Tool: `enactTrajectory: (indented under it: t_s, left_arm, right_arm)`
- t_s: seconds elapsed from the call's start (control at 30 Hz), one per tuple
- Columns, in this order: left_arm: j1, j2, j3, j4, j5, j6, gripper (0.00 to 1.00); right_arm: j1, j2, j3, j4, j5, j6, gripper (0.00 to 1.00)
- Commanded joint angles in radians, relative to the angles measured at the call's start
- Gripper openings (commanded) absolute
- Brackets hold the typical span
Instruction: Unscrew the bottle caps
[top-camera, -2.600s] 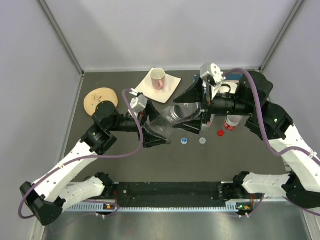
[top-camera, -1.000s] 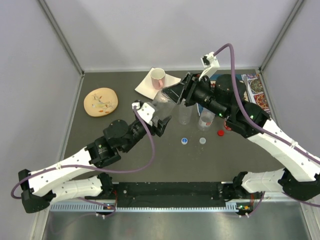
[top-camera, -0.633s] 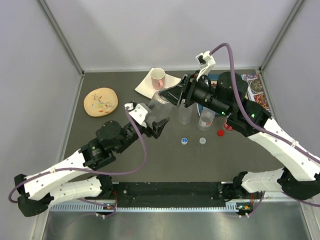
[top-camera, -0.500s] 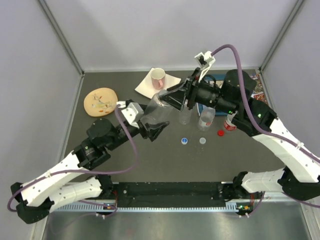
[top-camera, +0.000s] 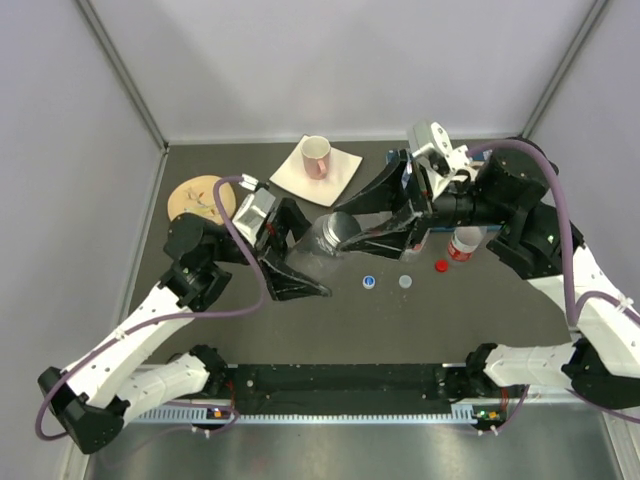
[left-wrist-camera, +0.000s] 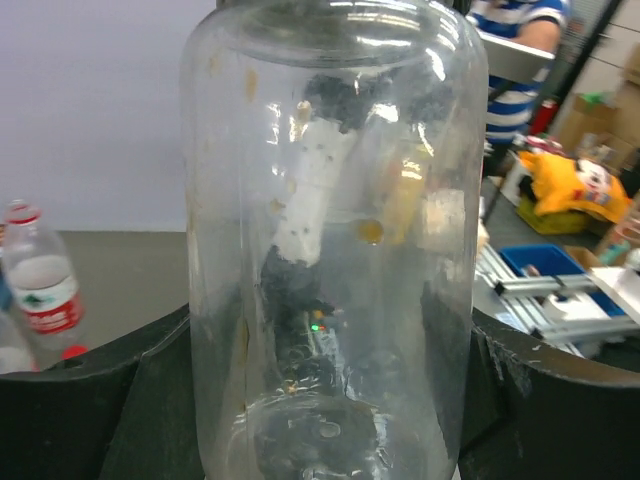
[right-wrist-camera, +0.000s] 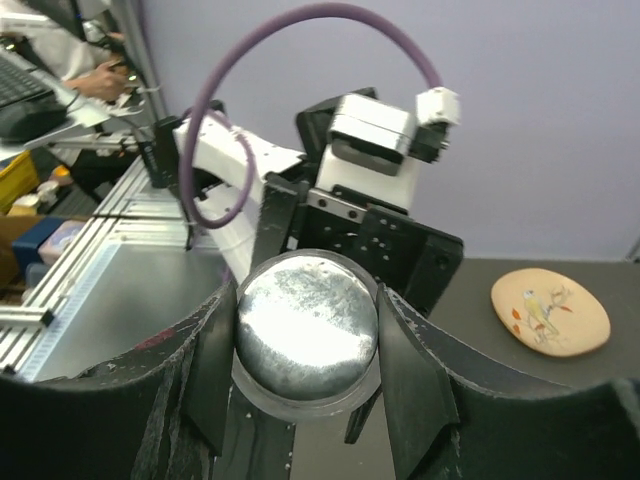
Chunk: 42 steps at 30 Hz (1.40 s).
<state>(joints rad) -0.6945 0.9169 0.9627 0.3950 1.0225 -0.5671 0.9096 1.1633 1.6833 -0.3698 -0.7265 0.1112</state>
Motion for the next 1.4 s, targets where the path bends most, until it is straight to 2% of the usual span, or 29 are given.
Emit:
enactTrajectory:
  t_s: [0.0, 0.17, 0.3, 0.37, 0.43, 0.47, 0.5, 0.57, 0.6, 0.63, 0.7, 0.73, 0.8, 0.83, 0.97, 1.1, 1.2, 1.23, 1.33, 1.37]
  left_arm:
    - [0.012, 0.049, 0.001, 0.318, 0.180, -0.253, 0.44]
    - [0.013, 0.097, -0.021, 0.504, 0.232, -0.405, 0.44]
    - [0.012, 0.131, -0.024, 0.606, 0.251, -0.487, 0.44]
    - [0.013, 0.145, -0.021, 0.620, 0.252, -0.510, 0.45]
    - [0.012, 0.140, -0.016, 0.573, 0.249, -0.459, 0.44]
    - [0.012, 0.134, -0.010, 0.479, 0.237, -0.424, 0.44]
    - [0.013, 0.125, -0.004, 0.396, 0.228, -0.321, 0.43]
    - [0.012, 0.099, 0.028, 0.235, 0.180, -0.193, 0.41]
    - [0.013, 0.090, 0.037, 0.088, 0.162, -0.135, 0.41]
    - [0.013, 0.080, 0.048, 0.041, 0.147, -0.047, 0.41]
    - [0.013, 0.074, 0.073, -0.072, 0.107, 0.040, 0.41]
    - [0.013, 0.071, 0.077, -0.103, 0.091, 0.062, 0.41]
    - [0.013, 0.065, 0.085, -0.148, 0.044, 0.125, 0.40]
    - [0.013, 0.057, 0.085, -0.184, 0.025, 0.142, 0.40]
    - [0.012, 0.043, 0.090, -0.280, -0.074, 0.236, 0.40]
    - [0.004, 0.013, 0.077, -0.315, -0.217, 0.337, 0.39]
    - [-0.034, -0.027, 0.051, -0.332, -0.419, 0.425, 0.39]
    - [-0.049, -0.038, 0.032, -0.332, -0.550, 0.449, 0.39]
    - [-0.124, -0.072, -0.001, -0.328, -0.738, 0.547, 0.39]
    - [-0.160, -0.076, -0.007, -0.324, -0.844, 0.559, 0.40]
  right_arm:
    - [0.015, 0.006, -0.011, -0.077, -0.355, -0.018, 0.00]
    - [0.005, 0.004, -0.017, -0.089, -0.523, -0.053, 0.00]
    - [0.006, 0.022, -0.013, -0.095, -0.579, -0.059, 0.00]
    - [0.003, 0.024, -0.022, -0.095, -0.556, -0.065, 0.00]
    - [0.000, 0.016, -0.028, -0.095, -0.497, -0.071, 0.00]
    - [-0.001, 0.010, -0.027, -0.093, -0.455, -0.071, 0.00]
    - [-0.002, 0.000, -0.027, -0.093, -0.424, -0.073, 0.00]
    - [-0.002, -0.014, -0.013, -0.089, -0.265, -0.064, 0.00]
    - [-0.002, -0.019, -0.004, -0.089, -0.205, -0.051, 0.00]
    - [-0.003, -0.028, 0.004, -0.089, -0.103, -0.050, 0.09]
    - [-0.003, -0.037, 0.030, -0.087, 0.005, -0.035, 0.22]
    - [-0.005, -0.040, 0.042, -0.087, 0.086, -0.025, 0.50]
    - [-0.003, -0.043, 0.075, -0.084, 0.162, 0.002, 0.66]
    - [-0.003, -0.045, 0.097, -0.083, 0.259, 0.021, 0.74]
    - [-0.003, -0.048, 0.128, -0.083, 0.420, 0.093, 0.89]
    - [-0.003, -0.042, 0.125, -0.087, 0.545, 0.217, 0.96]
    - [-0.002, -0.022, 0.115, -0.124, 0.650, 0.301, 0.96]
    - [-0.002, -0.014, 0.108, -0.138, 0.697, 0.320, 0.96]
    - [-0.003, -0.007, 0.058, -0.146, 0.763, 0.390, 0.95]
    - [-0.002, -0.004, 0.047, -0.140, 0.769, 0.406, 0.95]
